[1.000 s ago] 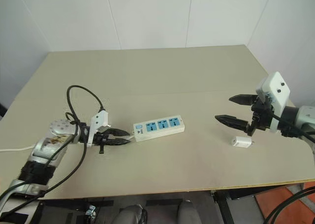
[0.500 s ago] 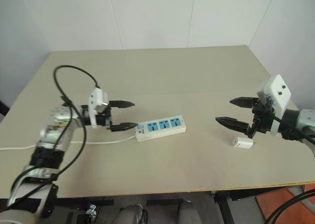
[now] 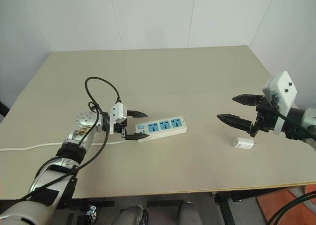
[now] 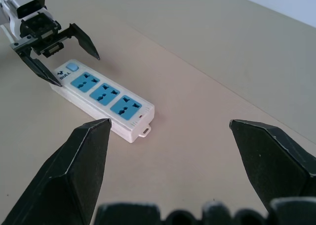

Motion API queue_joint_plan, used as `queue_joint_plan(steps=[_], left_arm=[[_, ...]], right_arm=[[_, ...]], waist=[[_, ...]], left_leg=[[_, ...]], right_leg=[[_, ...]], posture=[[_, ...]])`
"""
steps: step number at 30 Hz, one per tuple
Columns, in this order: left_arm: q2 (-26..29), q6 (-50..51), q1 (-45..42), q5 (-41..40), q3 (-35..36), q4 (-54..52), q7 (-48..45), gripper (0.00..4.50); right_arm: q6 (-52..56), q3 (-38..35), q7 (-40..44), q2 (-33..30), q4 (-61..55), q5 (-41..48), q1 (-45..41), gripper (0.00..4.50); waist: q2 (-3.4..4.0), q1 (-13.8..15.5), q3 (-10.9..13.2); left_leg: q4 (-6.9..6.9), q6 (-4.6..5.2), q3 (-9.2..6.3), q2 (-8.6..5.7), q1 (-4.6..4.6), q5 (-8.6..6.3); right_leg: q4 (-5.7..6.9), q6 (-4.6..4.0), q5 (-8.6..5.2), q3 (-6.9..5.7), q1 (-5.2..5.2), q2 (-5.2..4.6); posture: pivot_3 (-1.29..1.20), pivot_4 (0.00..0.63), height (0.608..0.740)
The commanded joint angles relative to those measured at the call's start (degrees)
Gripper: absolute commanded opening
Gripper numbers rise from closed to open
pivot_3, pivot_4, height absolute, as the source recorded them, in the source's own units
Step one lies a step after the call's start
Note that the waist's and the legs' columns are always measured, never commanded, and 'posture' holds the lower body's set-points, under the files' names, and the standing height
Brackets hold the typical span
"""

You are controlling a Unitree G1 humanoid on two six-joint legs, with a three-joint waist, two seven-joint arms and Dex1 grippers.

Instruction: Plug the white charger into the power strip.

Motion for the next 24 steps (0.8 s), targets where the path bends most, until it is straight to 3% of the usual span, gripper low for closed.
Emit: queue_joint_plan(steps=[1,14,24], left_arm=[[-1.3,-0.7,0.5,0.1,0.3,1.6,-0.4,4.48],[-2.2,0.4,2.4,-1.2,2.3,-0.4,0.2,4.48],[-3.4,-6.5,5.4,-0.4,3.4,3.5,1.0,4.48]], right_arm=[[0.3,-2.9,-0.6,-0.2,-1.5,1.3,-0.1,4.5],[0.4,-3.2,-0.6,0.2,-1.7,1.9,0.1,4.5],[0.9,-3.1,-1.1,-0.3,-2.1,3.2,0.2,4.5]], waist=[[0.0,-0.1,0.0],[-0.01,-0.2,0.0],[-0.01,-0.1,0.0]], left_leg=[[0.01,0.0,0.0,0.0,0.01,0.0],[0.01,-0.04,0.01,0.0,-0.03,0.02],[0.01,-0.04,0.01,0.01,-0.02,0.02]], right_leg=[[0.0,0.0,0.0,0.0,0.01,0.0],[0.03,0.0,0.0,0.01,-0.05,0.0],[0.0,0.0,0.0,0.01,-0.04,0.0]], posture=[[0.0,0.15,0.74],[0.0,0.15,0.74],[0.0,0.15,0.74]])
